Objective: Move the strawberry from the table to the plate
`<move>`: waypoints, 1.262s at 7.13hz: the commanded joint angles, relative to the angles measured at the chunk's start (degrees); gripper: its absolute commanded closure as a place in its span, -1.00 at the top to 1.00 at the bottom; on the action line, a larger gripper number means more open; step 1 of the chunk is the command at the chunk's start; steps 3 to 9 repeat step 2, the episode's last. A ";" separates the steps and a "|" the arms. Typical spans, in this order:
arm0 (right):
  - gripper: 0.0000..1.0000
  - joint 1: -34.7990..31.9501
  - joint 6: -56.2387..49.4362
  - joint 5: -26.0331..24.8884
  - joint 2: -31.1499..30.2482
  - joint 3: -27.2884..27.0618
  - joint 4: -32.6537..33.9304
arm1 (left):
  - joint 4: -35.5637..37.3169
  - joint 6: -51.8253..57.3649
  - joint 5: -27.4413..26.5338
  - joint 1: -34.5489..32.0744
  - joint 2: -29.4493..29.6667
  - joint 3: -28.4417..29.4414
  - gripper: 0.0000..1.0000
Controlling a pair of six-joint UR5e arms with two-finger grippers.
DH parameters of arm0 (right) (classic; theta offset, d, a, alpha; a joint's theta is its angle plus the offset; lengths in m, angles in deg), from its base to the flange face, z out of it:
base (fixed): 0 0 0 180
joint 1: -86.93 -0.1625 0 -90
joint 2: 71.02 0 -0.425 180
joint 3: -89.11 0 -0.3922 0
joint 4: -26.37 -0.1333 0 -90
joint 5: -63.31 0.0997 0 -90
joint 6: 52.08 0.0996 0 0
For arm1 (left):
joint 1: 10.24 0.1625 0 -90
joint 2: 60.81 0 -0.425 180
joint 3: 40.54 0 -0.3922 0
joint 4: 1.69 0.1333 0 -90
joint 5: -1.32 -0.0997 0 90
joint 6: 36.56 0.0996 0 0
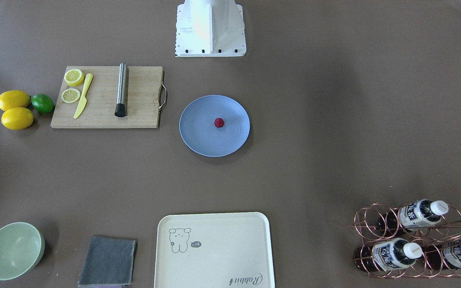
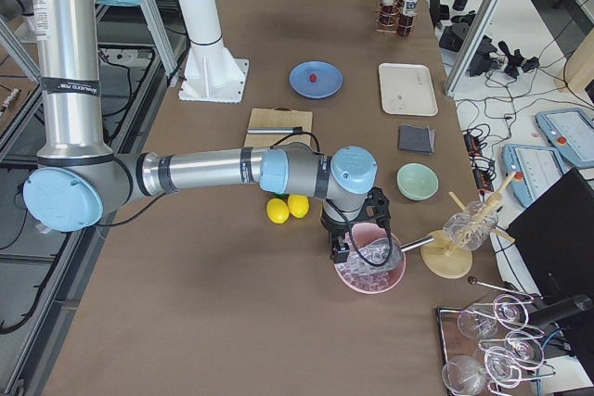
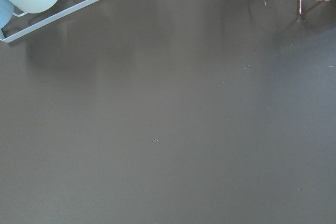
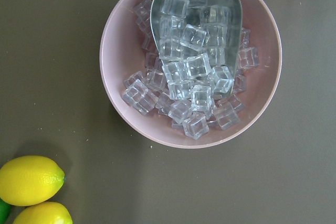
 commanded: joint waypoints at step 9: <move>1.00 0.02 0.09 0.00 -0.33 -0.12 -0.07 | 0.00 0.07 -0.11 0.00 0.00 0.10 0.96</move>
